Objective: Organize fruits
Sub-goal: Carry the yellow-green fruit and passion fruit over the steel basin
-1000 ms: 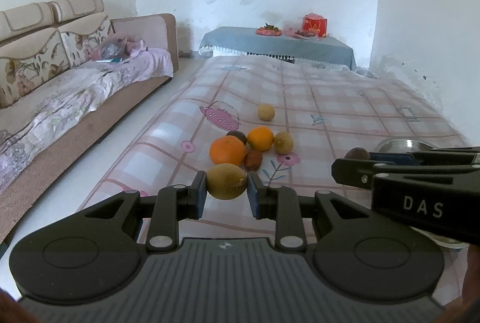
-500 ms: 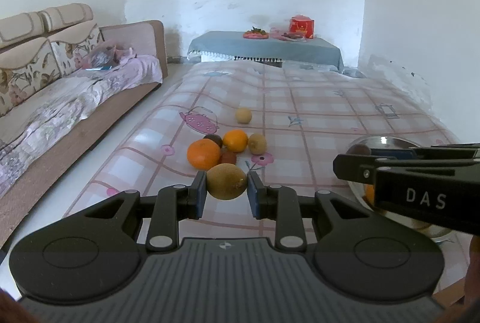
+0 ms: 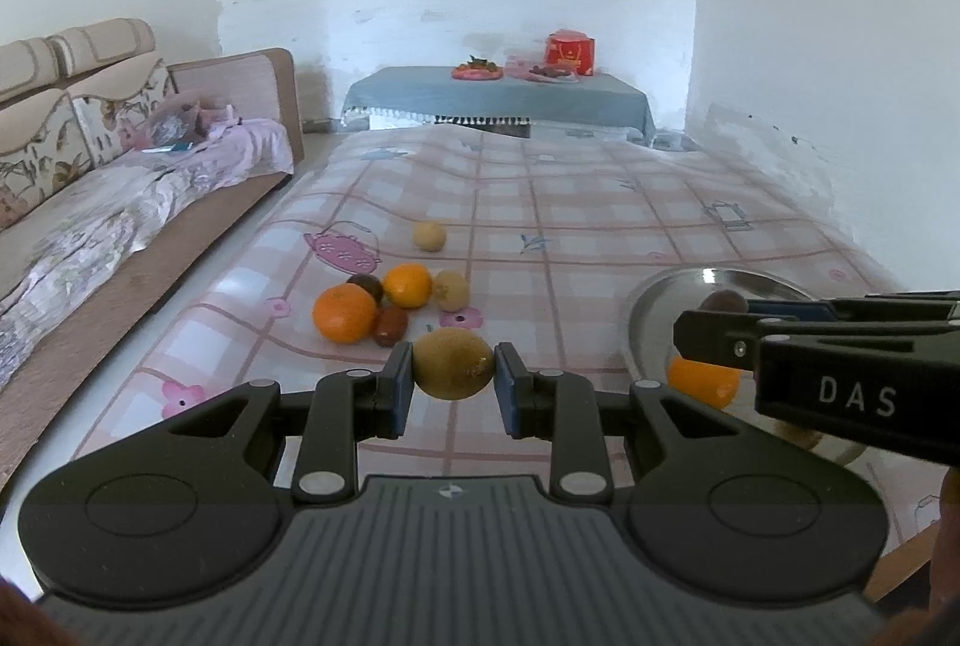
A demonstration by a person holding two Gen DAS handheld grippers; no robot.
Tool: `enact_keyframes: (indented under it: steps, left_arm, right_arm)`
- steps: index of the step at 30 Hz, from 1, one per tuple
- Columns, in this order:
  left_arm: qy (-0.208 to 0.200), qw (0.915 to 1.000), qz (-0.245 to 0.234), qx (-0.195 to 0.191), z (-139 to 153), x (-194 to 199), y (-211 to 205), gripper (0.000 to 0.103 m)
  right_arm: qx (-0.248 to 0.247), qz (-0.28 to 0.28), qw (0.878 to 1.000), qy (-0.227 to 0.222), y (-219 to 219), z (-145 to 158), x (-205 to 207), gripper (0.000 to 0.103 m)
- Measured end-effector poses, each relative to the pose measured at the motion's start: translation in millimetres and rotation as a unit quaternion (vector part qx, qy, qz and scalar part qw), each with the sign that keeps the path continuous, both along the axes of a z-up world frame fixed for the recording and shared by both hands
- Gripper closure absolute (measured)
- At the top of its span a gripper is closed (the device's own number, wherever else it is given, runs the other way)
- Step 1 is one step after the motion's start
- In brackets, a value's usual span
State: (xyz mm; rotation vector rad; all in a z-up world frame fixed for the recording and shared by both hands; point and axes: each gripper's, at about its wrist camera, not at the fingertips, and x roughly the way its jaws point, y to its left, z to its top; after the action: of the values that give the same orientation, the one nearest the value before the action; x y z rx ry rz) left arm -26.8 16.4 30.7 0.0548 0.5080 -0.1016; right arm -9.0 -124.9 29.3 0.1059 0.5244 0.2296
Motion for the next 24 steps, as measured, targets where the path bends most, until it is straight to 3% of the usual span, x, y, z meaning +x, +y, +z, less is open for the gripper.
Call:
enact_keyframes:
  steps: [24]
  left_arm:
    - [0.014,0.9986,-0.050,0.009,-1.5,0.1,-27.9,0.069]
  right_arm:
    - [0.007,-0.052,0.999,0.003,-38.6,-3.4,-11.6,0.078]
